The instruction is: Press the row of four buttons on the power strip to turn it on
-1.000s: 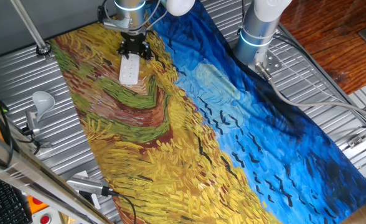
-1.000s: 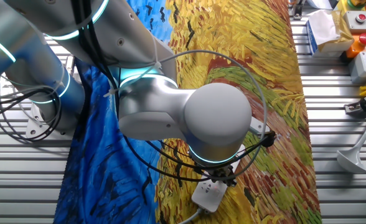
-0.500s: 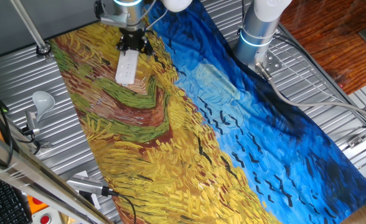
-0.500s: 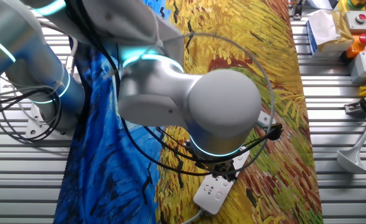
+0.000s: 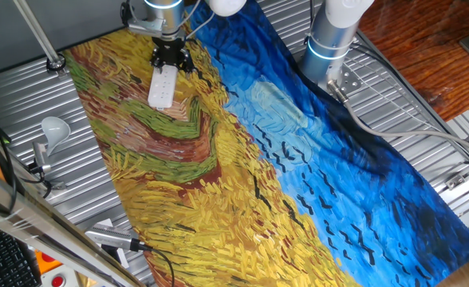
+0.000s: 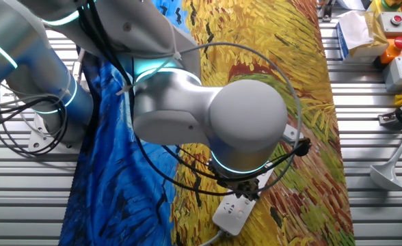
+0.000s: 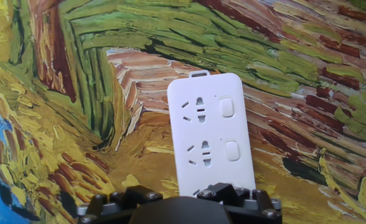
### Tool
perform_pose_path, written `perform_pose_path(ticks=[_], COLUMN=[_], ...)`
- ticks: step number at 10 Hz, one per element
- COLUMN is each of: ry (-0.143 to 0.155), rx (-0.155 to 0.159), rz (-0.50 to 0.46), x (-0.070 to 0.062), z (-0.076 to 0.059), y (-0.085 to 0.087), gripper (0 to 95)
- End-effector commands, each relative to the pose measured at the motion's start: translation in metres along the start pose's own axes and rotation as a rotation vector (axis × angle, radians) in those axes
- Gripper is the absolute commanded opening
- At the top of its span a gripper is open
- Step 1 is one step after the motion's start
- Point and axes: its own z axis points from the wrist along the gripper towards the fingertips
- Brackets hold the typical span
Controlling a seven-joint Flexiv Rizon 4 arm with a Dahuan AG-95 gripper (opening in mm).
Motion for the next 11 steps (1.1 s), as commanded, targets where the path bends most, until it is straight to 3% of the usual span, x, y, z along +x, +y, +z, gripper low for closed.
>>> perform_pose_path(ticks=[1,11], ry=[0.001,-0.004], rx=[0.001,0.001], rz=[-0.003,-0.019], x=[-0.0006,0.0017], z=[0.0021,0.0104], y=[-0.0021,-0.0097], gripper=[76.0,76.0])
